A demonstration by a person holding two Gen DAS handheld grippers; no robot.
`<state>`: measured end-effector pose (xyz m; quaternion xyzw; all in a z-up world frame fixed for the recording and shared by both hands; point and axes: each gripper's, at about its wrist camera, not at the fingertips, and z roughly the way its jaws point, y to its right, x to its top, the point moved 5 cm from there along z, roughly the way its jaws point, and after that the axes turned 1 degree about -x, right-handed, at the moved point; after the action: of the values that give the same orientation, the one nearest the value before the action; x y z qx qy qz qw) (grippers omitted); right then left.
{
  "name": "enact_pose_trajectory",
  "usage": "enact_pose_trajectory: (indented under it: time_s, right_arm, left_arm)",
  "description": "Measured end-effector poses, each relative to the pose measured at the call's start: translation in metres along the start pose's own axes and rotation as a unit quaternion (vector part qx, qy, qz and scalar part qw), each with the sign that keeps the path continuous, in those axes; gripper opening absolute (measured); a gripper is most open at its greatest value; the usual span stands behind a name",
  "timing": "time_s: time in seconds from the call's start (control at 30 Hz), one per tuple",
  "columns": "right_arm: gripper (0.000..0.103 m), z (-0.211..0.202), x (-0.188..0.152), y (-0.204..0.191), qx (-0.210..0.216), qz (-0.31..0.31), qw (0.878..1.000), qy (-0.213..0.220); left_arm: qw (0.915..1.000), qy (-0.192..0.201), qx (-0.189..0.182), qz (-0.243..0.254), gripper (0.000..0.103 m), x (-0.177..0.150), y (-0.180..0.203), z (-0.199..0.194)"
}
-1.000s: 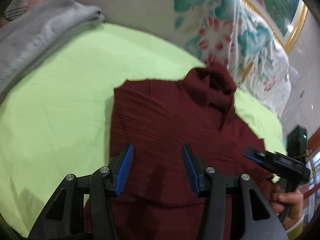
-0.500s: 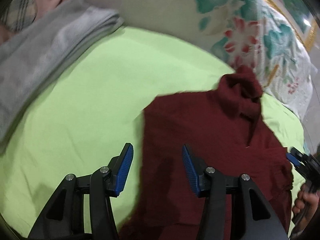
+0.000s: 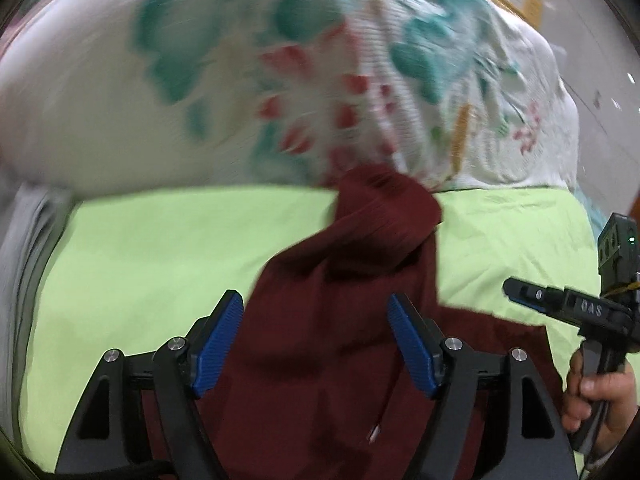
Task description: Fold large clothes
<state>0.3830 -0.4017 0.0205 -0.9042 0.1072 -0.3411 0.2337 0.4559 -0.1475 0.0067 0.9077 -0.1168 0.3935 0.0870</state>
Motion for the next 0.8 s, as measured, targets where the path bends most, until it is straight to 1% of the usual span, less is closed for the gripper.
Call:
enact_pose_trajectory:
  time_s: [0.07, 0.17, 0.23, 0.27, 0.3, 0.33, 0.37, 0.4, 0.5, 0.63, 0.67, 0.73, 0.8]
  right_arm:
    - [0.053, 0.002, 0.005, 0.006, 0.003, 0.007, 1.0, 0.001]
    - [0.054, 0.005, 0.011, 0.019, 0.004, 0.019, 1.0, 0.0]
    - [0.054, 0.008, 0.014, 0.027, 0.001, 0.022, 1.0, -0.003]
    - [0.053, 0.009, 0.015, 0.03, -0.001, 0.022, 1.0, -0.004]
    - [0.054, 0.009, 0.018, 0.033, -0.002, 0.022, 1.0, -0.005]
    - [0.054, 0.01, 0.021, 0.035, -0.004, 0.021, 1.0, -0.005]
    - [0.054, 0.011, 0.024, 0.037, -0.005, 0.02, 1.0, -0.005]
    - [0.053, 0.011, 0.027, 0.039, -0.006, 0.016, 1.0, -0.003]
    - [0.053, 0.016, 0.037, 0.037, -0.01, 0.004, 1.0, 0.0]
    - [0.053, 0.029, 0.05, 0.026, -0.013, -0.016, 1.0, 0.003]
    - [0.053, 0.035, 0.053, 0.021, -0.014, -0.023, 1.0, 0.001]
    - [0.053, 0.046, 0.058, 0.009, -0.012, -0.039, 0.999, -0.003]
    - [0.053, 0.063, 0.063, -0.008, -0.011, -0.066, 0.998, -0.013]
  left_arm:
    - [0.9994, -0.003, 0.002, 0.035, 0.076, 0.016, 0.024, 0.027]
    - [0.9958, -0.016, 0.023, 0.087, 0.076, 0.033, 0.051, 0.07]
    - [0.9938, -0.026, 0.033, 0.103, 0.076, 0.035, 0.056, 0.09]
    - [0.9925, -0.033, 0.042, 0.11, 0.072, 0.035, 0.057, 0.103]
    - [0.9909, -0.038, 0.057, 0.116, 0.064, 0.036, 0.053, 0.115]
    - [0.9901, -0.041, 0.065, 0.117, 0.031, 0.036, 0.05, 0.121]
    - [0.9899, -0.052, 0.069, 0.112, 0.004, 0.035, 0.041, 0.129]
    - [0.9916, -0.06, 0.063, 0.096, 0.004, 0.035, 0.032, 0.134]
    - [0.9946, -0.038, 0.079, 0.057, 0.003, 0.037, -0.004, 0.127]
    - [0.9965, -0.015, 0.081, -0.009, 0.002, 0.042, -0.057, 0.108]
    - [0.9963, -0.008, 0.083, -0.019, 0.002, 0.043, -0.07, 0.102]
    - [0.9959, -0.008, 0.085, -0.032, 0.002, 0.043, -0.085, 0.099]
    - [0.9961, -0.01, 0.08, -0.036, 0.002, 0.041, -0.094, 0.098]
